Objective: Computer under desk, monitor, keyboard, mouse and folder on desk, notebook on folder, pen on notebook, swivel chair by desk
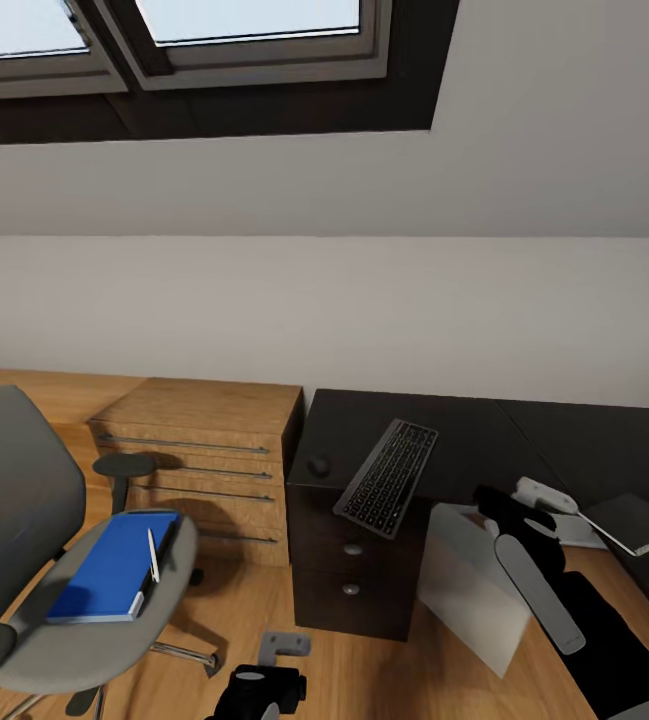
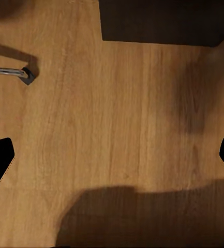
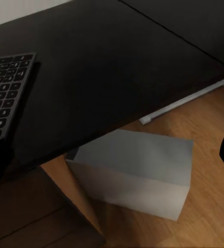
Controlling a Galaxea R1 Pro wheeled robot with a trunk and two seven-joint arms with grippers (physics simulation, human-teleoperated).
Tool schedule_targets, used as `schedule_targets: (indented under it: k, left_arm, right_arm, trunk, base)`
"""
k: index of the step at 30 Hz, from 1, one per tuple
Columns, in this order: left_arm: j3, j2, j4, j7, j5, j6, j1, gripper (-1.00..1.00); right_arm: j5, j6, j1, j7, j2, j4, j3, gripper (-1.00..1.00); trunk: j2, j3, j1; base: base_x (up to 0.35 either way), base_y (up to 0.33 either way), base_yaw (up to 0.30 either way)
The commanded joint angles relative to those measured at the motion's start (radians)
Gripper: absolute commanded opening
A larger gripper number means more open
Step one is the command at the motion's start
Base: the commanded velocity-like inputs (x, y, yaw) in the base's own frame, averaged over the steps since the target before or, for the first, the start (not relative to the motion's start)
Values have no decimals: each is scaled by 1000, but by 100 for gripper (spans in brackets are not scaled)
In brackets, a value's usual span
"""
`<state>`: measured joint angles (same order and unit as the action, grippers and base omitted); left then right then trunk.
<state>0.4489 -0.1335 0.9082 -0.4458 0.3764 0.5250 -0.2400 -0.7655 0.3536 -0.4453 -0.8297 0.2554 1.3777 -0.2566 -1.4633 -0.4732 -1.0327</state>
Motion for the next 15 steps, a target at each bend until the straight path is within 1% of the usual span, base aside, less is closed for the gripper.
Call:
schedule_targets:
  k: [1, 8, 9, 12, 15]
  left_arm:
    - [3, 1, 1, -10, 10, -1, -1, 100]
    - [2, 2, 0, -10, 9, -9, -1, 100]
    - [2, 3, 0, -13, 8, -13, -1, 100]
    - [2, 3, 0, -13, 7, -16, -1, 100]
    - [2, 3, 0, -14, 7, -21, -1, 100]
  right_arm:
    - [-3, 5, -1, -7, 0, 2, -4, 100]
    - [0, 4, -1, -9, -3, 14, -12, 100]
    - [1, 4, -1, -12, -4, 29, -13, 100]
    - [2, 4, -1, -13, -4, 34, -13, 100]
    - [2, 4, -1, -14, -4, 36, -13, 100]
  trunk:
    - [-1, -1, 0]
    - [-1, -1, 0]
    - [-1, -1, 0]
    - [-1, -1, 0]
    - [-1, -2, 0]
  base:
    - [0, 0, 0]
    - [0, 0, 0]
    - [-258, 0, 0]
    - [-286, 0, -20]
    - [-315, 0, -97]
